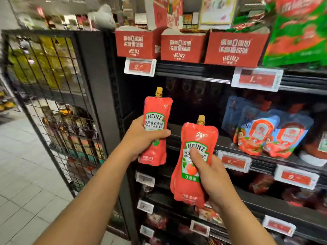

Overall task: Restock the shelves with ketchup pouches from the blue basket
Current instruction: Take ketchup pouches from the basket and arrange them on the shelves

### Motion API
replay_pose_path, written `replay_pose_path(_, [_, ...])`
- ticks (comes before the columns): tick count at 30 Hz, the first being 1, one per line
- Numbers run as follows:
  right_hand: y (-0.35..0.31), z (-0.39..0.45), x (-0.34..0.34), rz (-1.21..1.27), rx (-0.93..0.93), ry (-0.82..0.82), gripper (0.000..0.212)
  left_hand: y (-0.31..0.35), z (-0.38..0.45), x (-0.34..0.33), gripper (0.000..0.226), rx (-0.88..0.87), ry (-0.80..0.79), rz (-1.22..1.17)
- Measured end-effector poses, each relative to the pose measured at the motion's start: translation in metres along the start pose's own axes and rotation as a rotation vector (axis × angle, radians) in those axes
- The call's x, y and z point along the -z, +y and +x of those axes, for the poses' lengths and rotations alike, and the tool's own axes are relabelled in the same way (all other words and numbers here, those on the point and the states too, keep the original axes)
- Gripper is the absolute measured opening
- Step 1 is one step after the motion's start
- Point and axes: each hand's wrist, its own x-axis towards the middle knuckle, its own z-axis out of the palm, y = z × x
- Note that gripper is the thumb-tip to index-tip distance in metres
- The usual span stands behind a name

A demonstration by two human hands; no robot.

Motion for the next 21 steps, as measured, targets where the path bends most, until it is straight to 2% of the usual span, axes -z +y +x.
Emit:
replay_pose_path(3, [-0.005,0.001,0.002,0.024,-0.015,0.046,0.033,0.017,0.040,0.000,0.038,0.029,-0.055,0.013])
replay_pose_path(6, [-0.009,0.001,0.006,0.016,-0.006,0.075,0.029,0.026,0.073,-0.004,0.051,0.027,-0.056,0.030])
replay_pose_path(9, [-0.010,0.002,0.010,0.006,0.007,0.101,0.030,0.024,0.095,-0.010,0.065,-0.002,0.014,0.116])
replay_pose_path(12, [-0.013,0.004,0.012,-0.007,0.005,0.096,0.028,0.015,0.105,-0.018,0.073,-0.104,0.109,0.199])
replay_pose_path(16, [-0.017,0.011,0.016,-0.041,0.005,0.092,0.031,-0.001,0.111,-0.024,0.073,-0.242,0.193,0.149])
replay_pose_path(21, [-0.021,0.025,0.016,-0.055,0.016,0.106,0.030,-0.023,0.112,-0.025,0.088,-0.264,0.230,0.149])
